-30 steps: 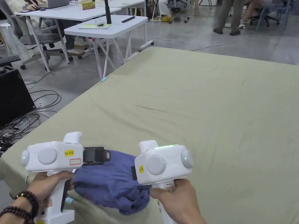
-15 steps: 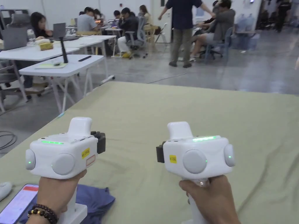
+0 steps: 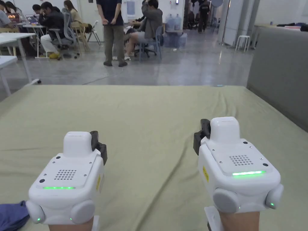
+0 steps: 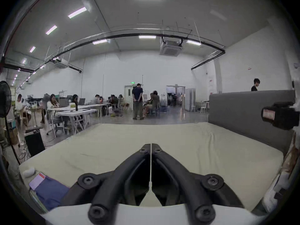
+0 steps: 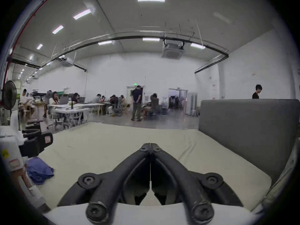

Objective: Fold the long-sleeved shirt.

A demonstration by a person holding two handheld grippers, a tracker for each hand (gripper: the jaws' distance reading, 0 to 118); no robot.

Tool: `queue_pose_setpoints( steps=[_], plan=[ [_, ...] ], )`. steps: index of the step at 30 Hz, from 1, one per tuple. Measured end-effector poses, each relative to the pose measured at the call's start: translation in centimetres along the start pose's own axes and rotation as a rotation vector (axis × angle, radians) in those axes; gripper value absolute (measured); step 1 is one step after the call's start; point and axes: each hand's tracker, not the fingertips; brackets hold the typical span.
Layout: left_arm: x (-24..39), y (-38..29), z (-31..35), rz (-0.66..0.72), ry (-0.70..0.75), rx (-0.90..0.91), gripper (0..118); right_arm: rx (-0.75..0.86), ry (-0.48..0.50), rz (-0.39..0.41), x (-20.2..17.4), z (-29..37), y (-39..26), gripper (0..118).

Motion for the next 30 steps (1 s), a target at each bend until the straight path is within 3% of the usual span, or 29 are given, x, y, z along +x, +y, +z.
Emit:
queue_pose_setpoints(
  steps=[2, 4, 6, 12, 16, 20, 21, 22, 23, 24, 25, 28, 30],
  plan=[
    [0.9, -1.7, 0.8, -0.025, -0.009, -0.001, 0, 0.049, -0.116, -0.027, 0.2, 1.3, -2.0, 0],
    [1.4, -3.1, 2.0, -0.043, -0.022, -0.007, 0, 0.031, -0.086, -0.017, 0.7, 1.5, -3.7, 0],
    [1.6, -3.6, 2.5, -0.053, -0.022, -0.008, 0, 0.012, -0.117, 0.053, 0.5, 2.0, -5.2, 0],
    [0.6, -4.4, 2.2, 0.034, -0.014, -0.053, 0, -0.02, -0.099, 0.025, 1.2, 1.9, -6.3, 0],
    [1.2, -4.4, 2.3, -0.033, -0.027, -0.05, 0, -0.031, -0.108, 0.037, 1.4, 1.7, -6.0, 0],
    [1.5, -4.1, 2.5, -0.017, -0.042, -0.029, 0, -0.051, -0.105, 0.038, 1.7, 1.7, -6.0, 2],
    [1.8, -3.9, 2.4, -0.016, -0.042, -0.027, 6, -0.05, -0.116, 0.048, 1.5, 1.8, -6.1, 16],
    [1.8, -3.9, 2.3, -0.017, -0.044, -0.021, 34, -0.05, -0.113, 0.048, 1.5, 1.8, -6.1, 55],
    [1.8, -3.9, 2.0, -0.016, -0.048, -0.023, 73, -0.071, -0.09, 0.037, 1.7, 1.6, -5.9, 91],
    [2.0, -3.9, 1.6, -0.01, -0.047, -0.037, 110, -0.11, -0.068, 0.017, 1.8, 1.2, -5.8, 116],
    [2.2, -3.9, 1.2, 0.0, -0.043, -0.066, 118, -0.121, -0.075, 0.011, 1.8, 1.0, -5.8, 118],
    [2.3, -4.4, 1.5, 0.0, -0.023, 0.005, 118, -0.031, -0.093, 0.03, 1.6, 1.3, -6.2, 118],
    [2.6, -4.4, 1.4, -0.037, -0.008, 0.024, 118, 0.011, -0.067, 0.107, 1.7, 0.3, -6.6, 118]
  ],
)
